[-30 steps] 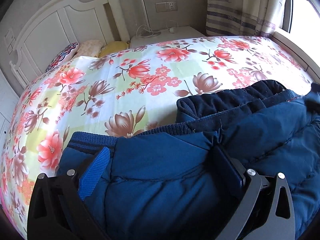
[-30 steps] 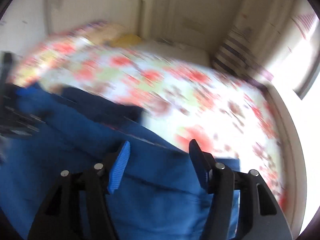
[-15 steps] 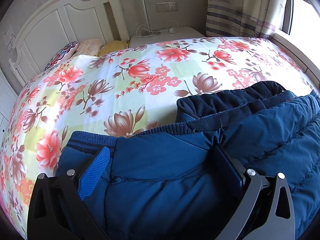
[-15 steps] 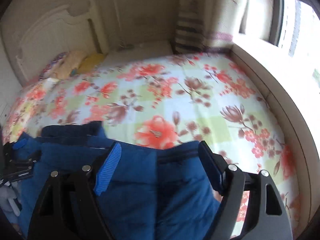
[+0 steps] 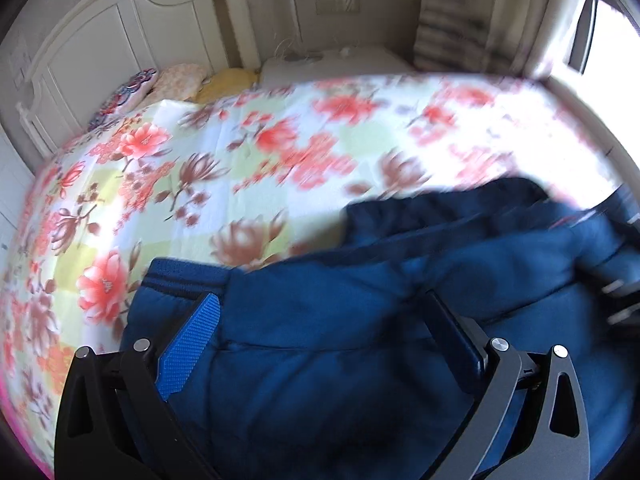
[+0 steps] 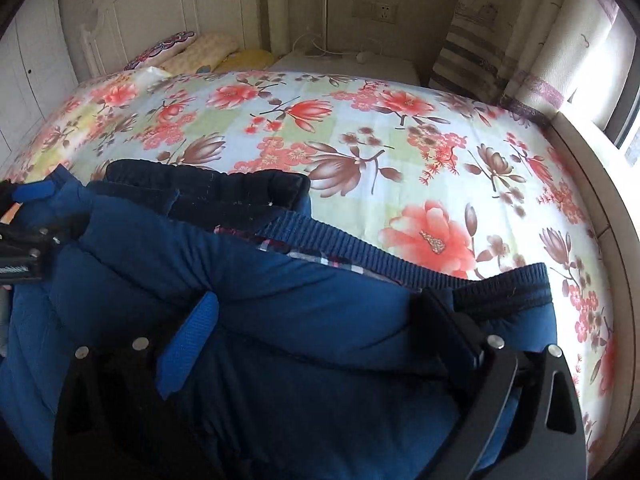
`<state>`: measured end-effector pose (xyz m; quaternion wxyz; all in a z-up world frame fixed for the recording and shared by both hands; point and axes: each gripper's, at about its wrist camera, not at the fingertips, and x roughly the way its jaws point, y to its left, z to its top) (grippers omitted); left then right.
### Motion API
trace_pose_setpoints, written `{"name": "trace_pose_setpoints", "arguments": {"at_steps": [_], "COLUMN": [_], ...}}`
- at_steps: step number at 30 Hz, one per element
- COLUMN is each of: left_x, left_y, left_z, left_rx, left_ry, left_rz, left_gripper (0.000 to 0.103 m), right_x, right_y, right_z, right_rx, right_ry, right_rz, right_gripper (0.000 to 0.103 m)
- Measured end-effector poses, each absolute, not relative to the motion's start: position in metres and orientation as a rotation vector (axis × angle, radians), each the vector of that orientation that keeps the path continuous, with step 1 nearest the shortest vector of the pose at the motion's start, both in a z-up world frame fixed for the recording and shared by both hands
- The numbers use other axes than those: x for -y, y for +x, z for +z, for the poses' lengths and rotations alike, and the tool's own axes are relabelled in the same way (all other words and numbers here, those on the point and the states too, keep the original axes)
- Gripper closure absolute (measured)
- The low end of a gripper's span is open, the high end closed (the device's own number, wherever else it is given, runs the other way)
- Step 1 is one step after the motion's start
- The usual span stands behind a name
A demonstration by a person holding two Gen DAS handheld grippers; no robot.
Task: Fold large clothes
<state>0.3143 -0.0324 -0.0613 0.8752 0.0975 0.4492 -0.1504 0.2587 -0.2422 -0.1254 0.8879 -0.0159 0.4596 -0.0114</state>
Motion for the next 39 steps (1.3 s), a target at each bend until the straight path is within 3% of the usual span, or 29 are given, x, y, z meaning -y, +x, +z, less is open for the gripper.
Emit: {"name": "trace_pose_setpoints", "arguments": {"at_steps": [4, 7, 12, 17, 20, 23, 29, 34, 39], "left_x": [0.073, 0.106, 0.079, 0.019, -0.033, -0.07, -0.065, -0.066, -0.068], "left_y": [0.301, 0.315, 0.318, 0.308, 0.326, 0.34, 0.341, 0.34, 0.339], "left_z": [-0.031, -0.089, -0.089, -0.056, -0.079, -0.098, -0.1, -0.099, -0.099], "left_rx": [-0.825, -0.958, -0.944, -0.808, -0.904, -1.009, -0.998, -0.998, -0.992], "left_ry": [0.246, 0.373, 0.216, 0.215, 0.201, -0.022, 0.026, 0.003, -0.012], "left_rz": [-0.364, -0.347, -0.386, -0.218, -0.086, -0.139, -0.116, -0.119, -0.124], "left_gripper": [0.004, 0.004, 0.004, 0.004, 0.004, 0.004, 0.004, 0.004, 0.004], "right_x": [0.241, 0.239, 0.237, 0.239, 0.24, 0.239, 0.236, 0.169, 0.149], "right_y": [0.254, 0.25, 0.25, 0.248, 0.249, 0.248, 0.244, 0.186, 0.143], "right_z": [-0.124, -0.124, -0.124, -0.123, -0.124, -0.123, -0.114, -0.074, -0.098], "right_rx": [-0.95, -0.942, -0.942, -0.928, -0.93, -0.924, -0.943, -0.819, -0.866], "right_ry": [-0.028, -0.021, -0.025, -0.013, 0.004, 0.007, -0.002, -0.126, -0.252], "right_rz": [-0.023, -0.019, -0.023, -0.019, -0.009, -0.006, -0.025, 0.158, 0.176], "right_gripper": [0.004, 0.004, 0.004, 0.004, 0.003, 0.003, 0.006, 0.007, 0.006]}}
